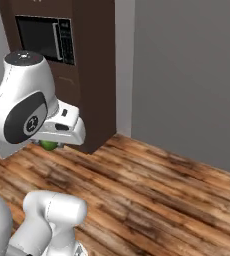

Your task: Transport the steak and avocado to the fridge. Place the steak on the rack containing meat and place the avocado on the rack containing the vegetable, ensuring meats and vegetables are on different racks.

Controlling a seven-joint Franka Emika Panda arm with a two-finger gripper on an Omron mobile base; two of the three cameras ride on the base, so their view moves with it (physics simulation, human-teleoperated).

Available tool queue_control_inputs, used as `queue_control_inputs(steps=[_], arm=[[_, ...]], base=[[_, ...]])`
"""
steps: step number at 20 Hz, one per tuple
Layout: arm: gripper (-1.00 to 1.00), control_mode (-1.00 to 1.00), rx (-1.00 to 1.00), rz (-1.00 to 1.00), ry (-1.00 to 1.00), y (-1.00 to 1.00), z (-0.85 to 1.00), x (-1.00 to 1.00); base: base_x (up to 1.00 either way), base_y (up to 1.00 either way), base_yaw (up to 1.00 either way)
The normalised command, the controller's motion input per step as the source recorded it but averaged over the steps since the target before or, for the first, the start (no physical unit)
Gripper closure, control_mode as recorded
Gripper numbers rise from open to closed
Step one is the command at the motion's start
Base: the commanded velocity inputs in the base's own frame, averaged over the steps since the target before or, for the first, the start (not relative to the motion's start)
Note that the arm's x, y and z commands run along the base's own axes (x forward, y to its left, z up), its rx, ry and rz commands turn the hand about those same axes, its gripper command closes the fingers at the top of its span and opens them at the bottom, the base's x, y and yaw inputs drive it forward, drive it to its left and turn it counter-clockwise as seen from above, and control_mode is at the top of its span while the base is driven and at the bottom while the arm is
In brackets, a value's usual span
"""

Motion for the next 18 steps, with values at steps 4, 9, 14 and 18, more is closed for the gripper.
queue_control_inputs(steps=[4, 9, 14, 18], arm=[[1.00, 1.00, 0.00, 0.00, 0.00, 0.00, 0.00, 0.00], [1.00, 1.00, 0.00, 0.00, 0.00, 0.00, 0.00, 0.00], [1.00, 1.00, 0.00, 0.00, 0.00, 0.00, 0.00, 0.00], [1.00, 1.00, 0.00, 0.00, 0.00, 0.00, 0.00, 0.00]], base=[[1.00, 0.00, 0.46], [1.00, 0.00, 0.50], [1.00, 0.00, 0.48], [1.00, 0.00, 0.47]])
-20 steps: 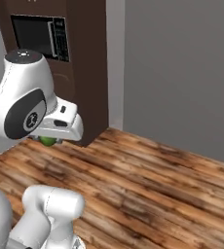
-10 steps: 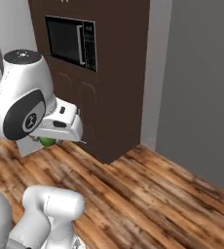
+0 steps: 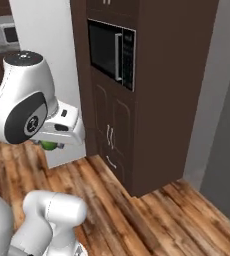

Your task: Transport the steak and avocado to the fridge. Place the steak on the rack containing meat and place the avocado on the rack containing the vegetable, ensuring meats and vegetables are on different racks.

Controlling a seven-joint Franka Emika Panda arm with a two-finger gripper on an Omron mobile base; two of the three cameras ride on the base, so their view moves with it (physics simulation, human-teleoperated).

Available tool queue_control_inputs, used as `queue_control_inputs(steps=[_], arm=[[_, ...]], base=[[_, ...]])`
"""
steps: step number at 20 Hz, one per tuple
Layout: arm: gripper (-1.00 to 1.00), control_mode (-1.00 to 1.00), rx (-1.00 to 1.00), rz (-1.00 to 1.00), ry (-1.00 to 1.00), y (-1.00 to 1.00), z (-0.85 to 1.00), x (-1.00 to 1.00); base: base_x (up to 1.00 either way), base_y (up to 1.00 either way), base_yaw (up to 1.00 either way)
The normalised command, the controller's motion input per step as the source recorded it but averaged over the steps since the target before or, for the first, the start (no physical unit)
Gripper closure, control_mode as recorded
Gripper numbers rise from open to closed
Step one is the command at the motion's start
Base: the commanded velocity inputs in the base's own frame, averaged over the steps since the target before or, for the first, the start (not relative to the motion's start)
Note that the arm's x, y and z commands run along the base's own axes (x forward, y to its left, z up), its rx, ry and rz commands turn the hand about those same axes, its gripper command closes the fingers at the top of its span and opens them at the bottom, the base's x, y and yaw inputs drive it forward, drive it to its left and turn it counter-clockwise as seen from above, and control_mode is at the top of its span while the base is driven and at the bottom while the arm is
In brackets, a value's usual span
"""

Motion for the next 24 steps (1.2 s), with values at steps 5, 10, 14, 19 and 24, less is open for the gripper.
queue_control_inputs(steps=[5, 10, 14, 19, 24], arm=[[1.00, 1.00, 0.00, 0.00, 0.00, 0.00, 0.00, 0.00], [1.00, 1.00, 0.00, 0.00, 0.00, 0.00, 0.00, 0.00], [1.00, 1.00, 0.00, 0.00, 0.00, 0.00, 0.00, 0.00], [1.00, 1.00, 0.00, 0.00, 0.00, 0.00, 0.00, 0.00], [1.00, 1.00, 0.00, 0.00, 0.00, 0.00, 0.00, 0.00]], base=[[1.00, 0.59, 0.34], [1.00, 0.63, 0.36], [1.00, 0.37, 0.58], [0.98, 0.37, 0.57], [1.00, 0.11, 0.34]])
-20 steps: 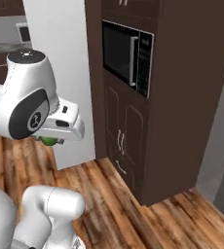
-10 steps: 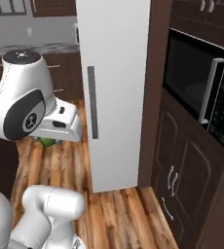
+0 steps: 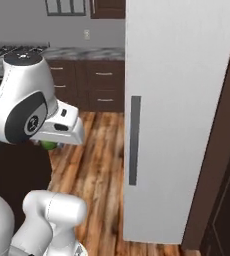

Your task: Transport the steak and avocado to the fridge. Place the steak on the rack containing meat and place the avocado on the rack containing the vegetable, ensuring meats and vegetables are on different racks.

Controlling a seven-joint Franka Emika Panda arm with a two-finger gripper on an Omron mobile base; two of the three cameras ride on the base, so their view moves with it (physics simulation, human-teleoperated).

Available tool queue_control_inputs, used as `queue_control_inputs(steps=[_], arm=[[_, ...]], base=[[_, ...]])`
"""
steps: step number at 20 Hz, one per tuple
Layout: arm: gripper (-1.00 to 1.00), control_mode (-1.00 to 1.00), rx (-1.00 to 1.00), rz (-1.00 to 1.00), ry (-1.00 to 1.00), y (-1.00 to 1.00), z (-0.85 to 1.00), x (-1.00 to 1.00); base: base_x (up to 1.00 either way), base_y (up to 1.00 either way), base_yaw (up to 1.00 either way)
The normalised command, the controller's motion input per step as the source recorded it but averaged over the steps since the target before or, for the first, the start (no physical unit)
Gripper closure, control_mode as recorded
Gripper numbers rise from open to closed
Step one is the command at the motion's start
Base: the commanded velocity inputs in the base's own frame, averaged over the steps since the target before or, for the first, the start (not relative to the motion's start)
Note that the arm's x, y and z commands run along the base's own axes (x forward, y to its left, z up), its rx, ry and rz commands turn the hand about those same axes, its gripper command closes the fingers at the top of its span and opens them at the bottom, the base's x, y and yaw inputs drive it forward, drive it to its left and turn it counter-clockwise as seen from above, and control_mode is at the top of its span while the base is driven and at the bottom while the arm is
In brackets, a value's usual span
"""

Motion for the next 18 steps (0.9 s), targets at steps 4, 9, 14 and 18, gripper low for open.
queue_control_inputs(steps=[4, 9, 14, 18], arm=[[1.00, 1.00, 0.00, 0.00, 0.00, 0.00, 0.00, 0.00], [1.00, 1.00, 0.00, 0.00, 0.00, 0.00, 0.00, 0.00], [1.00, 1.00, 0.00, 0.00, 0.00, 0.00, 0.00, 0.00], [1.00, 1.00, 0.00, 0.00, 0.00, 0.00, 0.00, 0.00]], base=[[1.00, 0.00, 0.06], [1.00, 0.39, -0.12], [0.97, 0.50, -0.26], [1.00, 0.38, -0.23]])
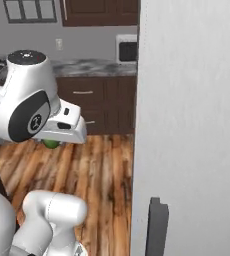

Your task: Transport the steak and avocado to the fridge. Place the steak on the rack containing meat and place the avocado on the rack containing the vegetable, ensuring meats and vegetables are on different racks.

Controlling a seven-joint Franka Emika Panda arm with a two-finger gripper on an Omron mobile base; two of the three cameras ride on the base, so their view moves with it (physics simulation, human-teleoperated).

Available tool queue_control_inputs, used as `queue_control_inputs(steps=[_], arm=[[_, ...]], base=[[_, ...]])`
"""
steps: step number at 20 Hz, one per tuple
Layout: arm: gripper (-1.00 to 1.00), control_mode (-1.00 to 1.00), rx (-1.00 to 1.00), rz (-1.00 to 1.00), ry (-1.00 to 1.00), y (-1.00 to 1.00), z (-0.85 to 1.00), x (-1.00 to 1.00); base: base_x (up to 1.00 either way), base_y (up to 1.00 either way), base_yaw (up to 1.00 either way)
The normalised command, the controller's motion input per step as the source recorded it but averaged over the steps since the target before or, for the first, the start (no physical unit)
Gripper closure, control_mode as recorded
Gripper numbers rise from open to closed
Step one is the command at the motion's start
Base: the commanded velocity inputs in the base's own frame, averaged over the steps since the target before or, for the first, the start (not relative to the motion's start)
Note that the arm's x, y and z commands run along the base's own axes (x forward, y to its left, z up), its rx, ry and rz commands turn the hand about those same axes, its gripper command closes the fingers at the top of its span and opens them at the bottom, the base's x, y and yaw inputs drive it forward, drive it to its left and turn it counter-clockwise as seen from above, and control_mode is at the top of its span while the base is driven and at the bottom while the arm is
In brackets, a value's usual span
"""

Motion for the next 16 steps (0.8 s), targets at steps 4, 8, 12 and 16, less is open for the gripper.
queue_control_inputs(steps=[4, 8, 12, 16], arm=[[1.00, 1.00, 0.00, 0.00, 0.00, 0.00, 0.00, 0.00], [1.00, 1.00, 0.00, 0.00, 0.00, 0.00, 0.00, 0.00], [1.00, 1.00, 0.00, 0.00, 0.00, 0.00, 0.00, 0.00], [1.00, 1.00, 0.00, 0.00, 0.00, 0.00, 0.00, 0.00]], base=[[1.00, 0.49, -0.33], [1.00, 0.68, -0.47], [0.66, 0.53, -0.67], [0.50, 0.57, -0.79]])
